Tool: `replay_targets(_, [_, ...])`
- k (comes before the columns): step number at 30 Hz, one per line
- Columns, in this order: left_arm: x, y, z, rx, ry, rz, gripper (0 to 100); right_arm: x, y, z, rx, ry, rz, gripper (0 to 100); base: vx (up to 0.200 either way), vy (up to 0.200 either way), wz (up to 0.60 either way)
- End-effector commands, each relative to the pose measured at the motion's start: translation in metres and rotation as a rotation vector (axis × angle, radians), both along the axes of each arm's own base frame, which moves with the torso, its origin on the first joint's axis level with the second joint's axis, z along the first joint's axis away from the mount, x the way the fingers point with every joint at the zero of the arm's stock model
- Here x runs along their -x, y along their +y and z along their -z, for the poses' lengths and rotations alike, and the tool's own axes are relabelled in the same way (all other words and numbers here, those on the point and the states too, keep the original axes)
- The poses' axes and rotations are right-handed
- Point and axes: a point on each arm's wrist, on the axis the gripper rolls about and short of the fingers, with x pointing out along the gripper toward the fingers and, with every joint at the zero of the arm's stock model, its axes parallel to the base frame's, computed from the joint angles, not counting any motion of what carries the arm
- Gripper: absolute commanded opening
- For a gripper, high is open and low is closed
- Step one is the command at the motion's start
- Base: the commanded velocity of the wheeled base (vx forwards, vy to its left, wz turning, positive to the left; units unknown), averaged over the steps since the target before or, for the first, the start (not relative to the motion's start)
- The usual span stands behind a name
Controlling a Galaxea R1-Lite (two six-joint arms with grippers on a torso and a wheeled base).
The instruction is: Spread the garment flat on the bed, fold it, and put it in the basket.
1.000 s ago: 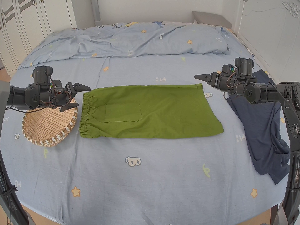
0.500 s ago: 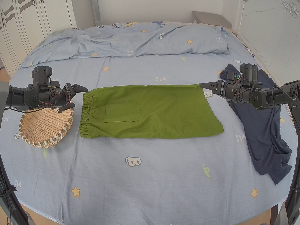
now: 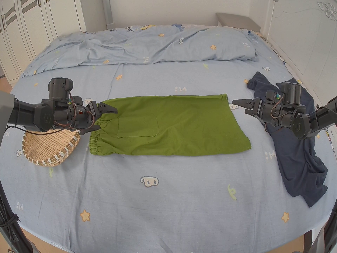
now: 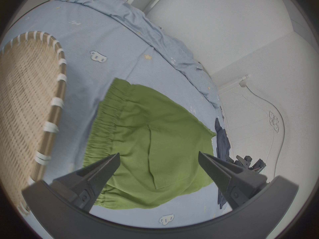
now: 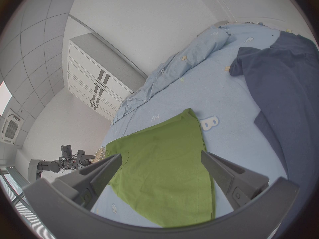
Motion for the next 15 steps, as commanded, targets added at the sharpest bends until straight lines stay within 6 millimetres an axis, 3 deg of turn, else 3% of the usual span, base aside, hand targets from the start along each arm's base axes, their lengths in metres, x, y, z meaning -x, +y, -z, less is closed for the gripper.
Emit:
replay_targets(1, [0.005,-0.007,0.014,-0.009,0.023,0.006,100,0.006,-0.001,-0.003,-0.003,0.004,0.0,100,0.0,0.0,0.0])
replay_targets(15, [-0.001,0.008,0.024,-0.025,-0.031,-0.066,100,0.008,-0.001,0.0,-0.003,0.01,-0.001,100,0.0,0.0,0.0])
